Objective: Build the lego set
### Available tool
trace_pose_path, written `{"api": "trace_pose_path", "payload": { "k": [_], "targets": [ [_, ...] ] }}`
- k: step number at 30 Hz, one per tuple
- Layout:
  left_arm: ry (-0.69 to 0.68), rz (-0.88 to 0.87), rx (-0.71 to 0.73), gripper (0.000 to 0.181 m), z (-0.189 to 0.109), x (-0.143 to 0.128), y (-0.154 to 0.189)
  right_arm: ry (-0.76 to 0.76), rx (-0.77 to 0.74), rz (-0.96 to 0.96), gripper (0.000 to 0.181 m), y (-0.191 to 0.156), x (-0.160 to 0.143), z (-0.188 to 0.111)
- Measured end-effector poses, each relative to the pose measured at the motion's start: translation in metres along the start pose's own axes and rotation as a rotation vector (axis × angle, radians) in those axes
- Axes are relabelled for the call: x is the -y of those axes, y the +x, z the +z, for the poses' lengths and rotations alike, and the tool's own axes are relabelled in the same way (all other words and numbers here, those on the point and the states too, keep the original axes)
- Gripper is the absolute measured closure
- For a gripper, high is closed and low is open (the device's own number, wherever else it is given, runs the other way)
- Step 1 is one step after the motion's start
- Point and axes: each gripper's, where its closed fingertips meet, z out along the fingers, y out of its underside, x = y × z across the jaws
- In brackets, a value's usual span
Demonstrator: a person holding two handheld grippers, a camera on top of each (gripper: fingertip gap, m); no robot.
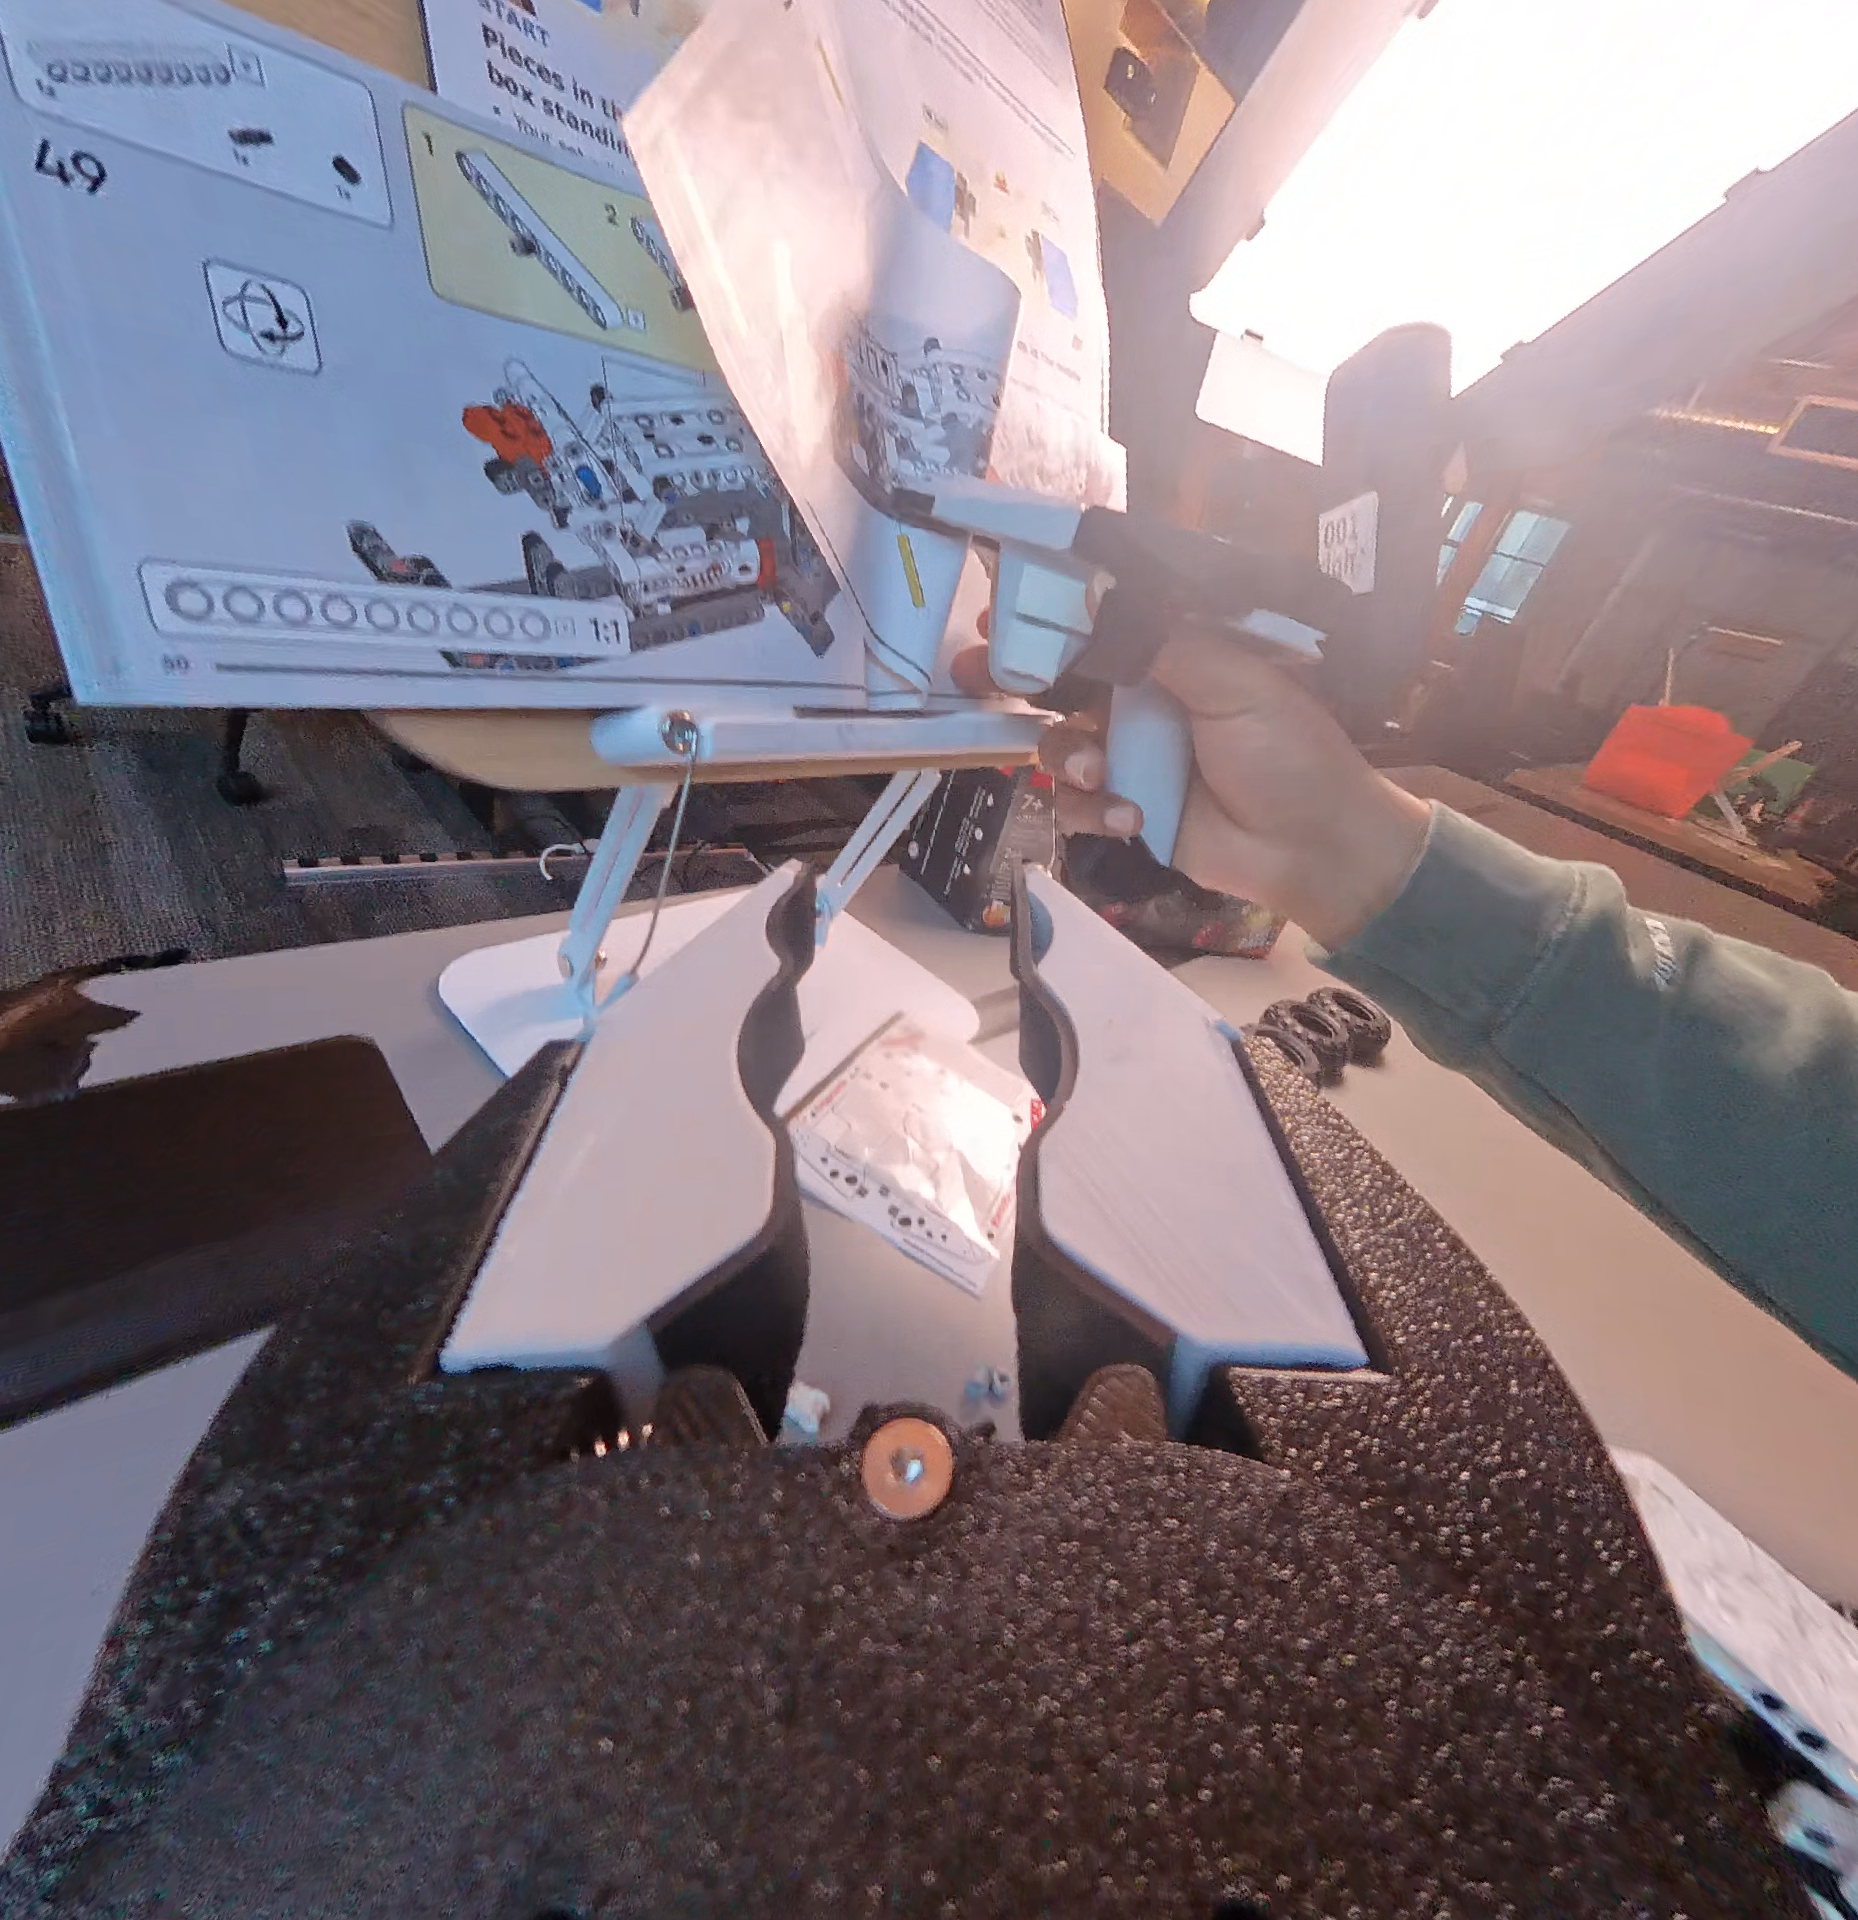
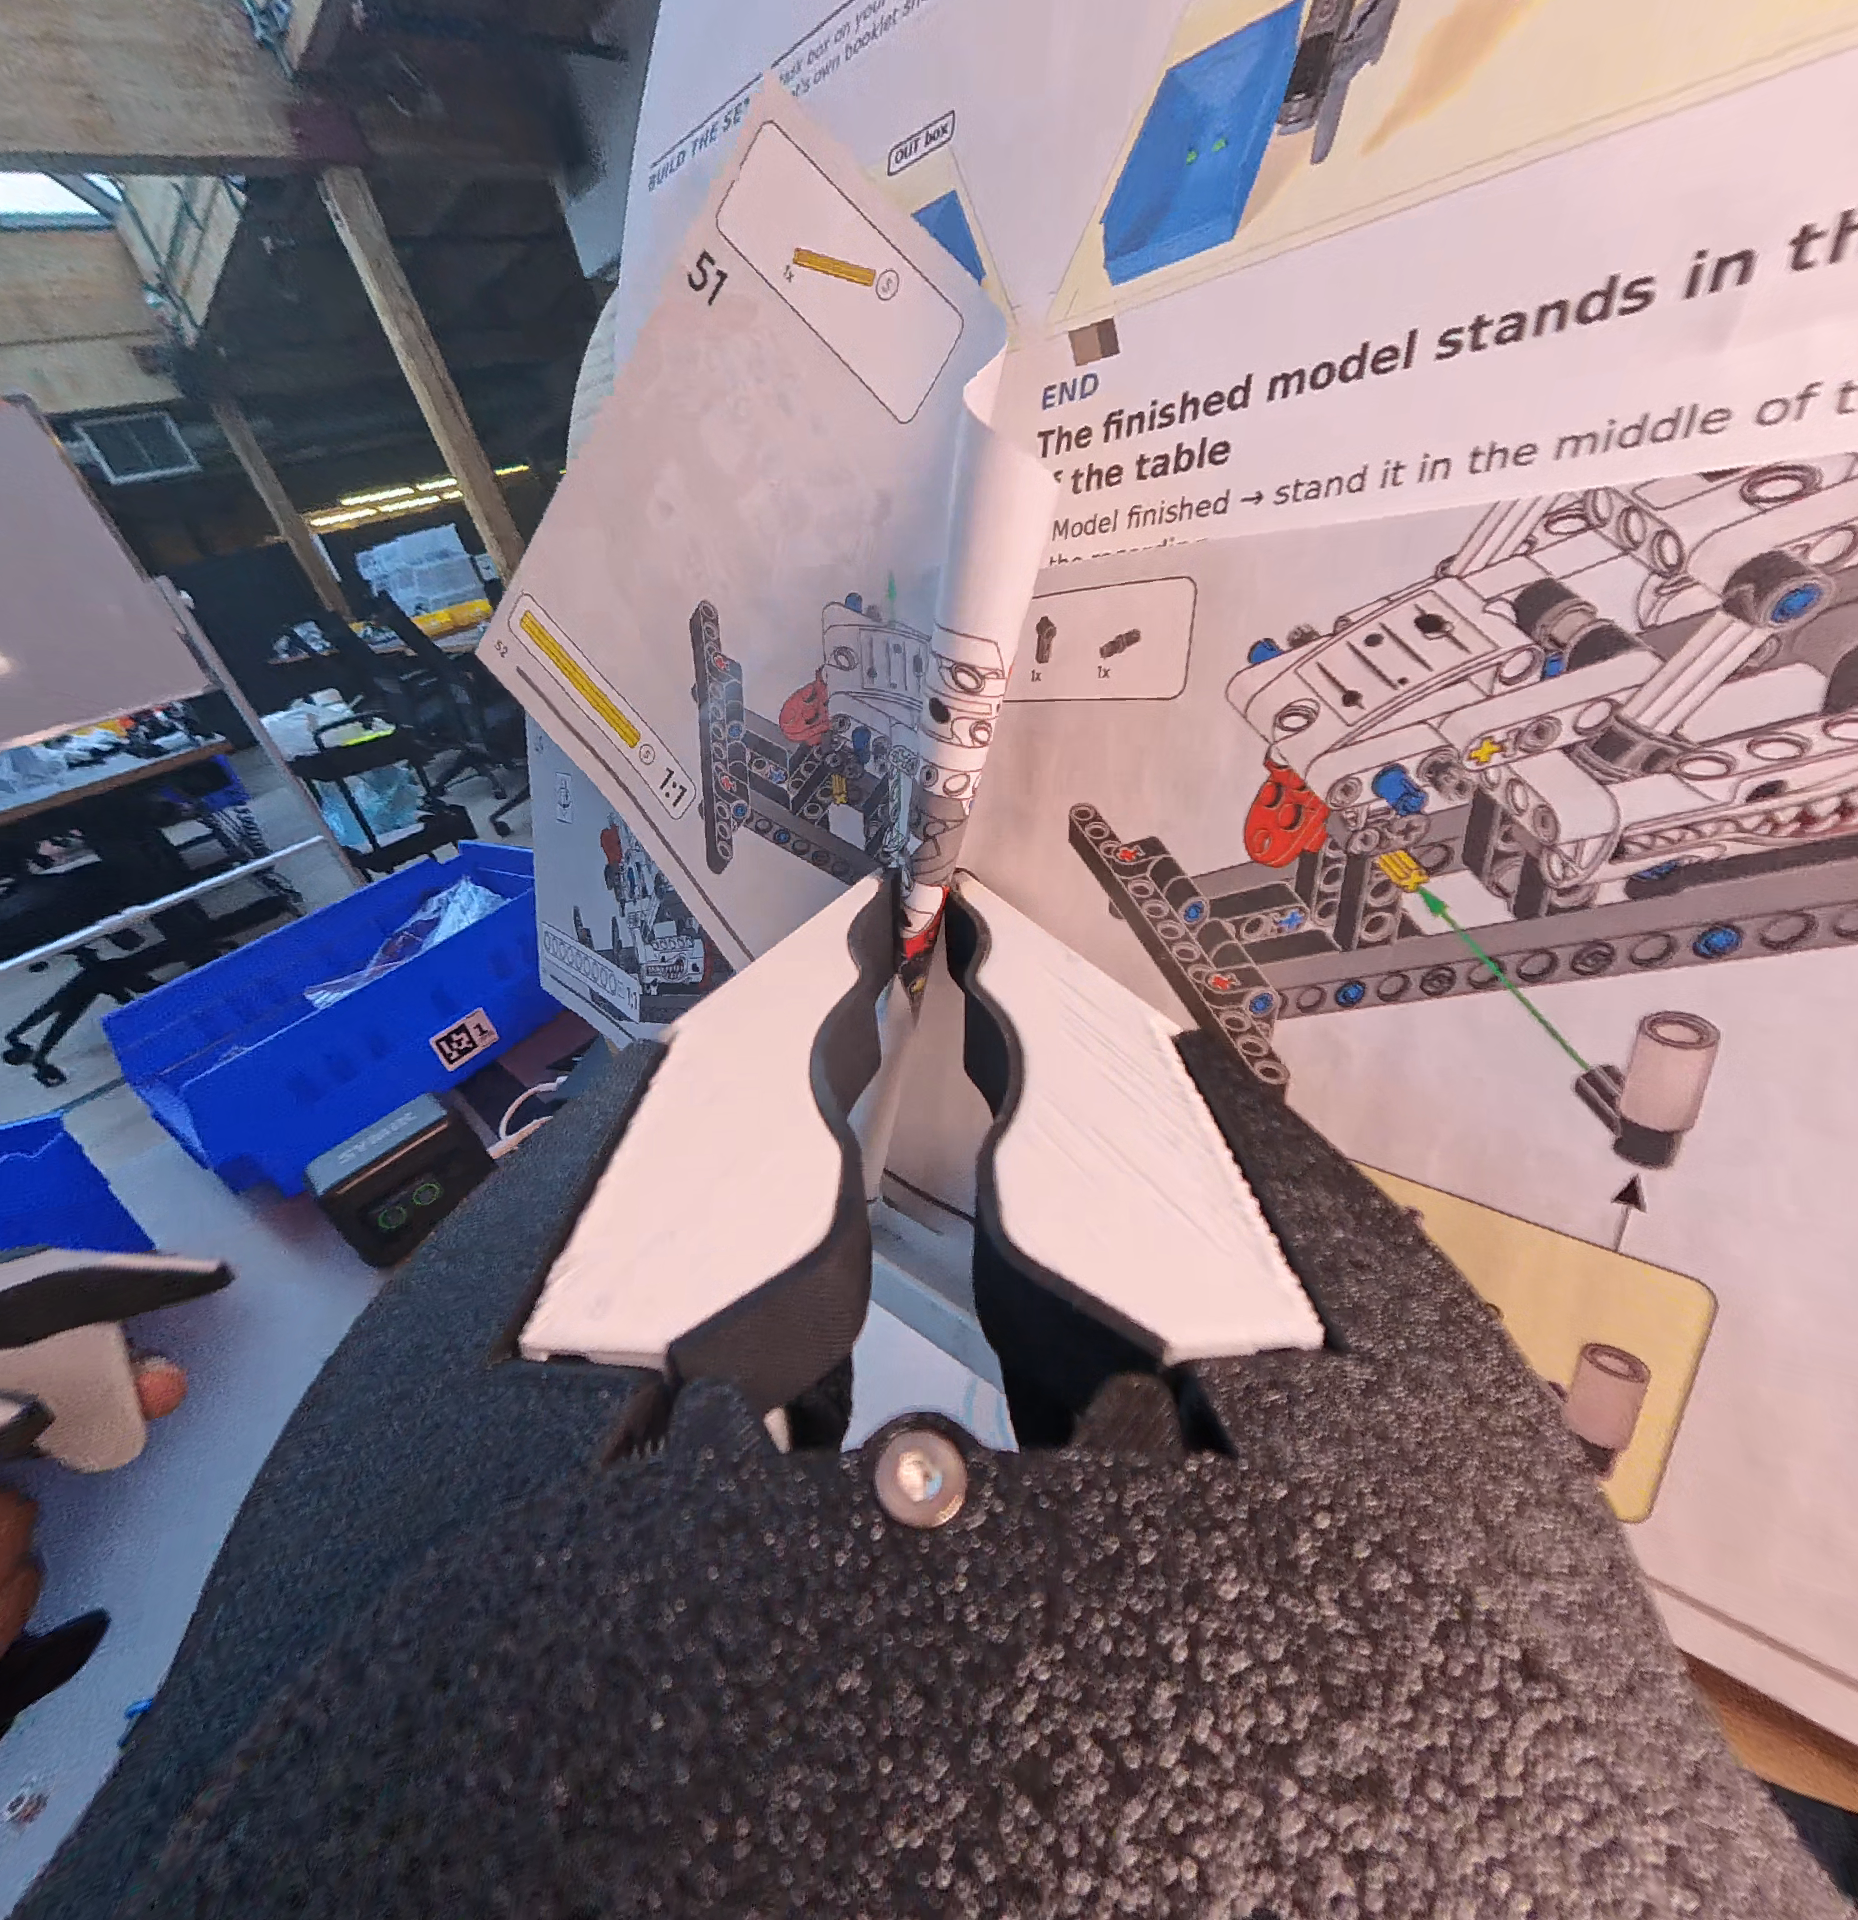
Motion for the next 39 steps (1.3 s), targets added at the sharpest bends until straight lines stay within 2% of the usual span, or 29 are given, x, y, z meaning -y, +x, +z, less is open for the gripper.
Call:
{"api": "trace_pose_path", "payload": {
  "k": [5, 11, 13, 14, 16, 17, 20, 24, 26, 28, 29, 30, 32, 34, 37, 39],
  "targets": [
    [0.030, 0.024, -0.008, 0.131, 0.057, 0.030, -0.014, -0.020, 0.018, 0.005, 0.174, 0.000, -0.001, 0.000],
    [0.099, -0.061, -0.036, 0.124, 0.116, 0.062, -0.022, -0.043, 0.040, 0.011, 0.175, 0.001, -0.001, 0.000],
    [0.108, -0.058, -0.029, 0.131, 0.127, 0.067, -0.022, -0.051, 0.044, 0.003, 0.175, 0.001, -0.002, 0.000],
    [0.109, -0.058, -0.028, 0.140, 0.132, 0.069, -0.021, -0.055, 0.046, -0.003, 0.175, 0.001, -0.002, 0.000],
    [0.114, -0.024, -0.059, 0.170, 0.137, 0.074, -0.011, -0.064, 0.053, -0.013, 0.172, 0.000, -0.002, -0.002],
    [0.119, 0.013, -0.058, 0.178, 0.138, 0.076, -0.006, -0.066, 0.055, -0.019, 0.166, 0.000, -0.001, -0.005],
    [0.104, 0.109, -0.104, 0.181, 0.140, 0.074, 0.019, 0.005, 0.035, -0.032, 0.130, 0.001, 0.018, -0.026],
    [0.070, 0.213, -0.158, 0.180, 0.145, 0.059, 0.048, 0.142, 0.125, -0.009, 0.107, -0.023, 0.052, -0.073],
    [0.032, 0.274, -0.196, 0.180, 0.151, 0.047, 0.065, 0.140, 0.184, 0.029, 0.096, -0.039, 0.056, -0.090],
    [-0.029, 0.327, -0.251, 0.178, 0.159, 0.028, 0.083, 0.105, 0.175, 0.031, 0.087, -0.044, 0.054, -0.098],
    [-0.062, 0.345, -0.267, 0.173, 0.164, 0.019, 0.088, 0.064, 0.153, 0.019, 0.088, -0.041, 0.050, -0.098],
    [-0.096, 0.350, -0.282, 0.169, 0.167, 0.010, 0.091, 0.007, 0.099, -0.001, 0.099, -0.032, 0.042, -0.096],
    [-0.120, 0.322, -0.305, 0.160, 0.167, 0.002, 0.094, -0.073, -0.065, -0.059, 0.138, 0.001, 0.028, -0.096],
    [-0.120, 0.285, -0.295, 0.156, 0.161, 0.001, 0.087, -0.093, -0.119, -0.035, 0.172, 0.027, 0.021, -0.098],
    [-0.127, 0.286, -0.167, 0.158, 0.152, 0.003, 0.056, -0.118, -0.153, -0.030, 0.175, 0.059, 0.012, -0.098],
    [-0.139, 0.300, -0.047, 0.157, 0.149, 0.008, 0.027, -0.124, -0.180, -0.056, 0.164, 0.076, 0.008, -0.097]
  ]
}}
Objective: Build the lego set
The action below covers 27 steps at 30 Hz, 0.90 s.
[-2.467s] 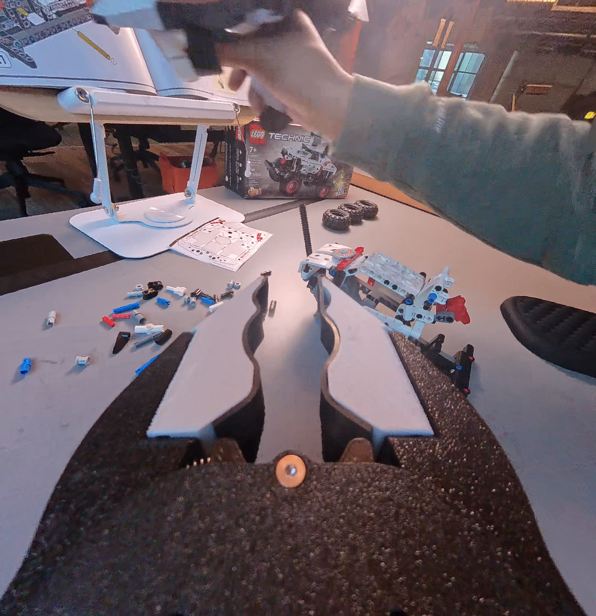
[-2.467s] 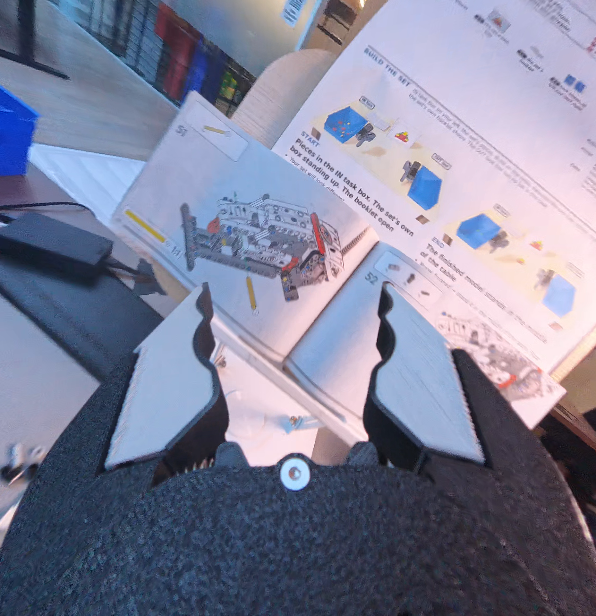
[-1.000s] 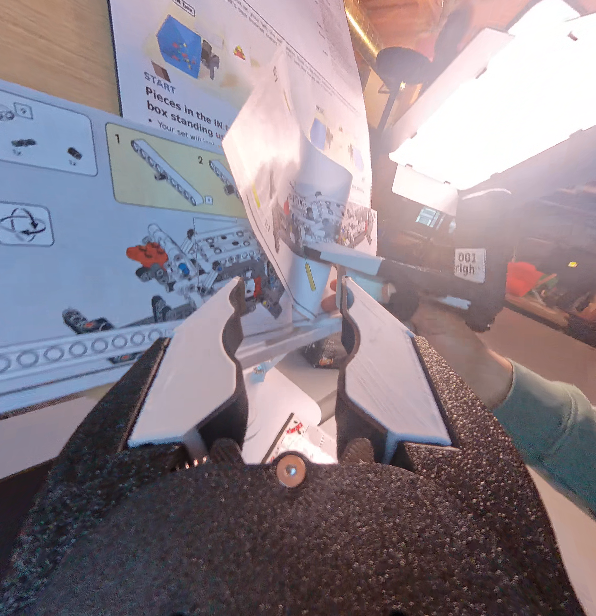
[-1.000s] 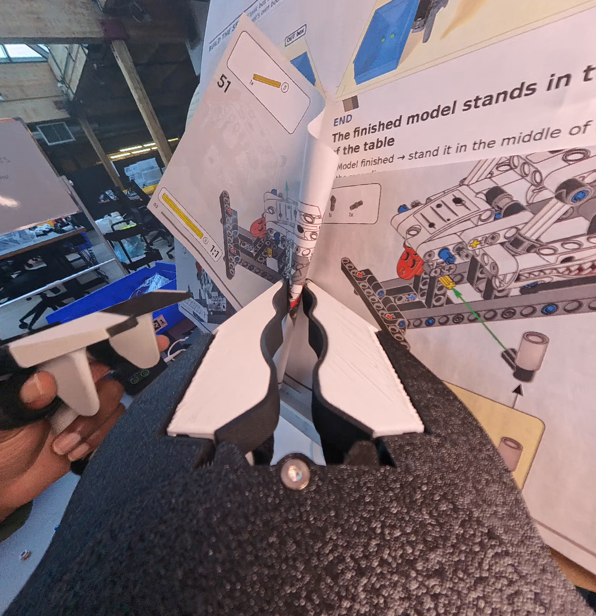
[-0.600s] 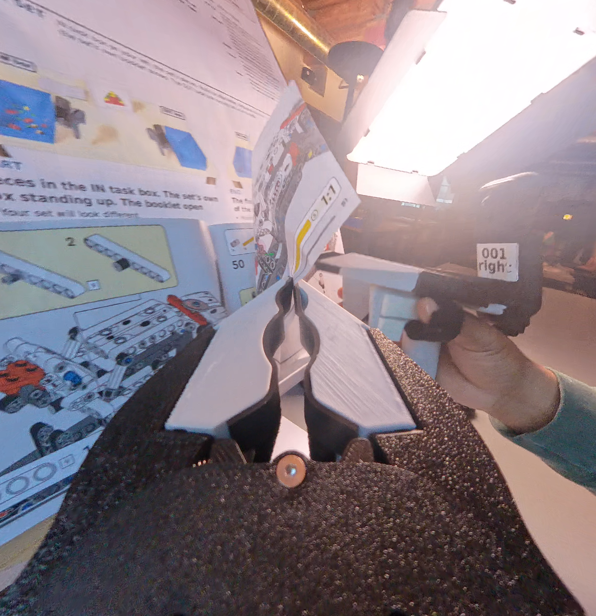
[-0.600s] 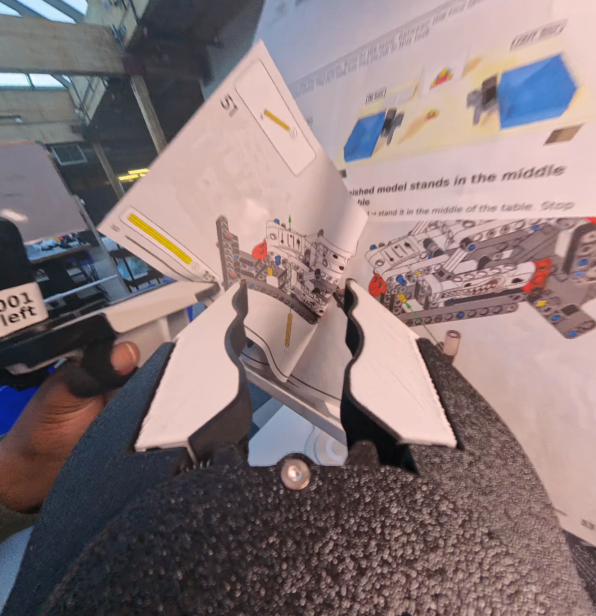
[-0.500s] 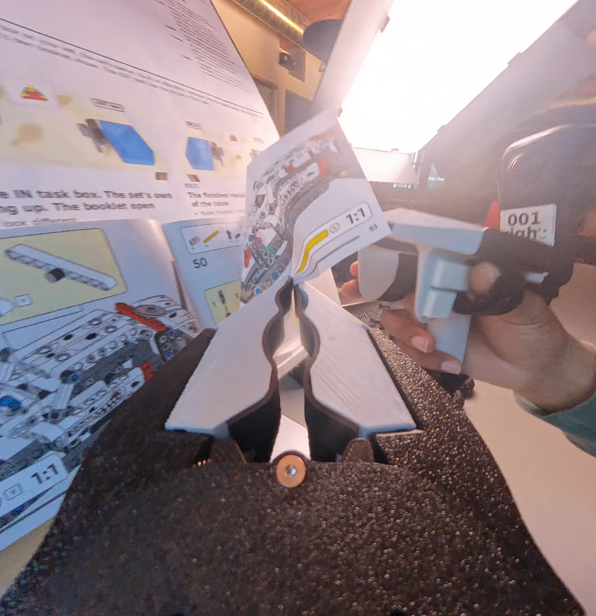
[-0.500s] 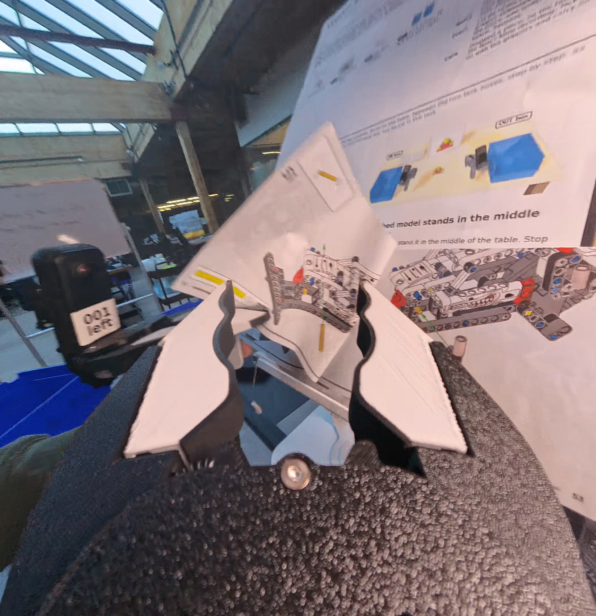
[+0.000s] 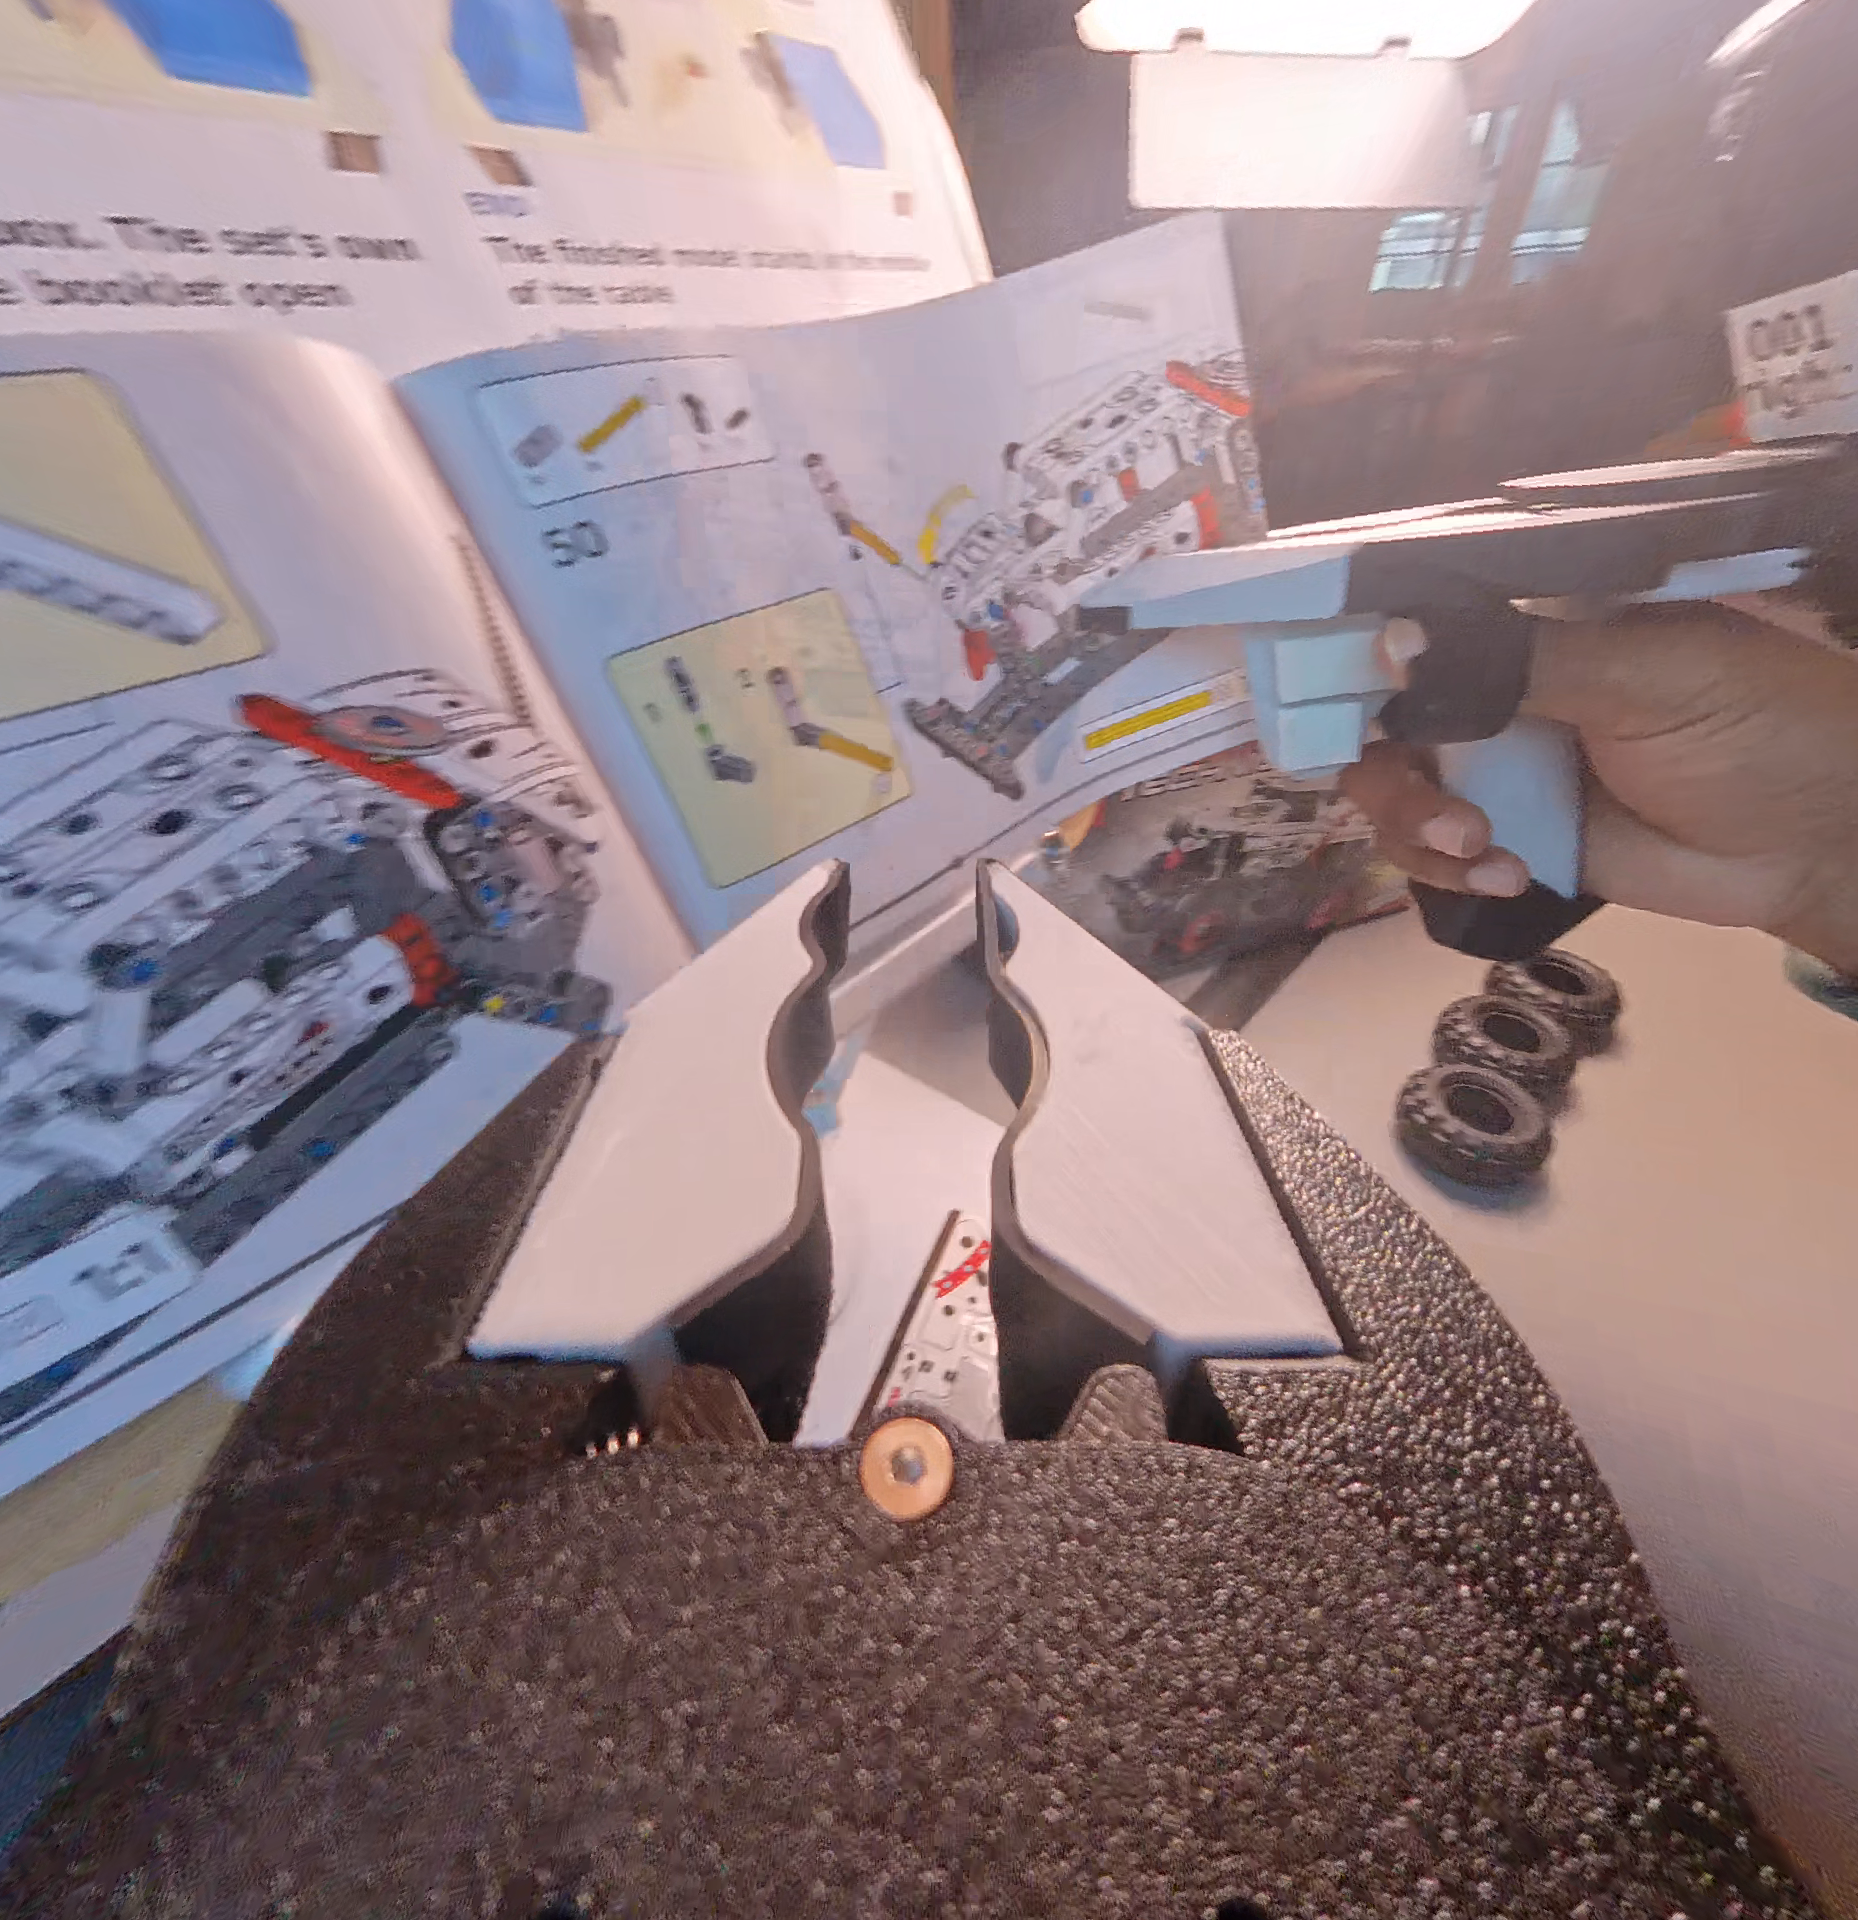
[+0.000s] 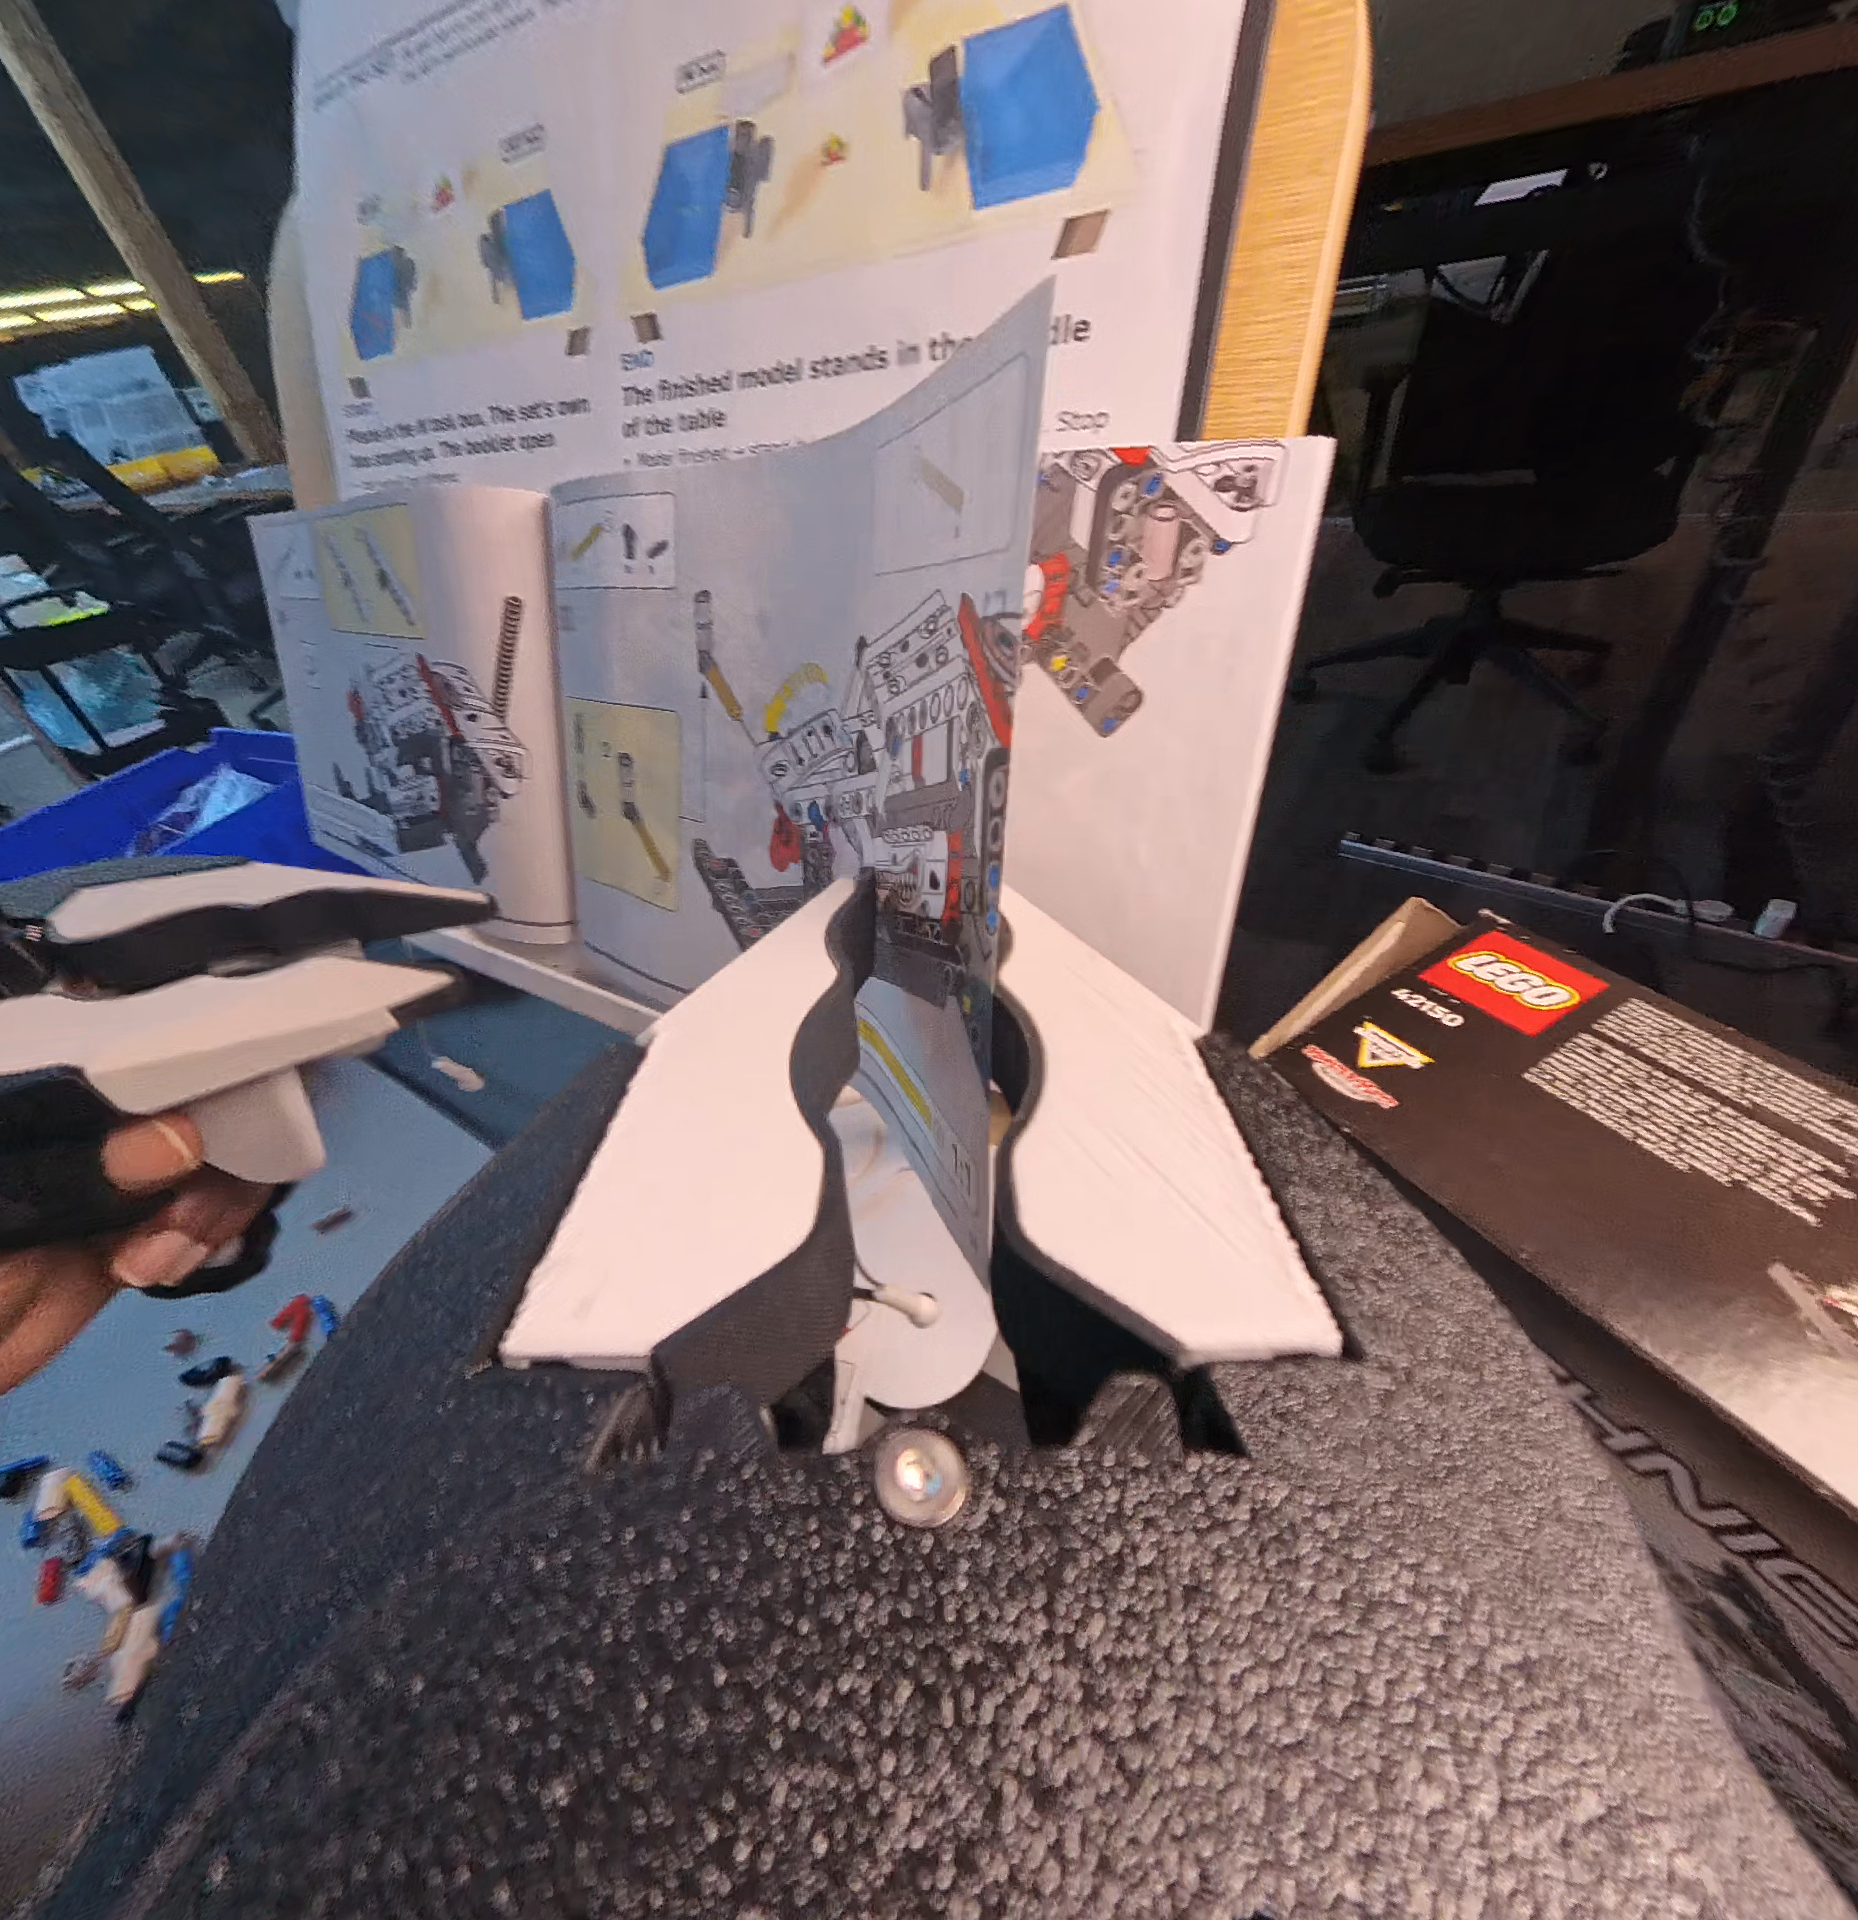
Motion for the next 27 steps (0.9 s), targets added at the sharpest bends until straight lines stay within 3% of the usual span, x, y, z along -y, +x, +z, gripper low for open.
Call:
{"api": "trace_pose_path", "payload": {
  "k": [2, 6, 7, 16, 21, 23, 27],
  "targets": [
    [-0.037, -0.024, 0.088, 0.157, -0.003, -0.002, -0.027, -0.021, -0.091, -0.041, 0.153, 0.022, -0.006, 0.004],
    [-0.079, -0.030, 0.167, 0.166, -0.007, -0.005, -0.053, 0.011, -0.252, -0.225, 0.163, 0.041, -0.004, 0.003],
    [-0.088, -0.024, 0.181, 0.167, -0.008, -0.007, -0.056, 0.024, -0.313, -0.275, 0.150, 0.046, -0.001, 0.000],
    [-0.115, 0.018, 0.243, 0.178, -0.011, -0.013, -0.068, 0.045, -0.360, -0.287, 0.141, 0.061, -0.008, -0.017],
    [-0.124, 0.050, 0.256, 0.181, -0.015, -0.015, -0.073, 0.120, -0.267, -0.354, 0.154, 0.029, -0.005, -0.027],
    [-0.127, 0.063, 0.261, 0.181, -0.016, -0.016, -0.075, 0.120, -0.176, -0.416, 0.168, 0.004, -0.013, -0.022],
    [-0.138, 0.080, 0.271, 0.181, -0.017, -0.016, -0.077, 0.095, -0.144, -0.517, 0.172, -0.019, -0.028, -0.005]
  ]
}}
